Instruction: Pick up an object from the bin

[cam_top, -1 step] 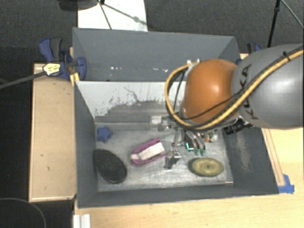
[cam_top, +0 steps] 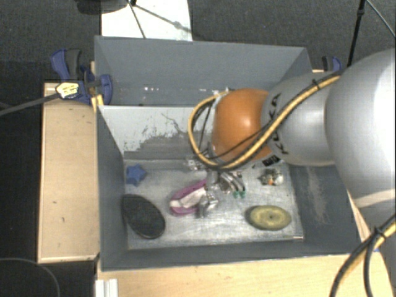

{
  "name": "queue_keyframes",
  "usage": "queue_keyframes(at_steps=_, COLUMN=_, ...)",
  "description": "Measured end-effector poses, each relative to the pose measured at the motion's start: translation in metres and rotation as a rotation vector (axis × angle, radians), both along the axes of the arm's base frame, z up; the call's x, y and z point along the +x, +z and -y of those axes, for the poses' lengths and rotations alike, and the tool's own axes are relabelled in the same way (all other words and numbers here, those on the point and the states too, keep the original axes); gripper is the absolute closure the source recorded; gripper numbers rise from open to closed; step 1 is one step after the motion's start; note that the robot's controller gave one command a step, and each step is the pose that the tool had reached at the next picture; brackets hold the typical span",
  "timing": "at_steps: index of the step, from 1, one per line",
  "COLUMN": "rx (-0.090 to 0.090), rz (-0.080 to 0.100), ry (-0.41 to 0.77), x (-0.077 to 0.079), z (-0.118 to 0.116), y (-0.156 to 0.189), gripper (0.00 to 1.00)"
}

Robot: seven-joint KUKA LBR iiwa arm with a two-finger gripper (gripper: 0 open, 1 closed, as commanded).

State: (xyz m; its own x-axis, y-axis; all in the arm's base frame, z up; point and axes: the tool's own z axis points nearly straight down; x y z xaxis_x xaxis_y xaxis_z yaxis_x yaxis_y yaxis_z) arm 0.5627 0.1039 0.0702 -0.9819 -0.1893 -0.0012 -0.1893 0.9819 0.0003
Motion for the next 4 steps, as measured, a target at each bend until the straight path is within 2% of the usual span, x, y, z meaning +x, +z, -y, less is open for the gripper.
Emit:
queue_keyframes(at_steps=1, rx=0.0, rz=-0.002, ry=-0.128, x=-0.022, z=-0.018, y=0.031, gripper=0.0)
queue_keyframes(at_steps=2, rx=0.0, rz=-0.002, ry=-0.201, x=-0.021, z=-0.001, y=0.036, gripper=0.0)
queue_keyframes(at_steps=3, rx=0.001, rz=-0.001, ry=-0.299, x=-0.033, z=-0.011, y=0.0, gripper=0.0)
queue_keyframes(at_steps=4, rx=0.001, rz=0.0, ry=-0.301, x=-0.033, z=-0.011, y=0.001, gripper=0.0)
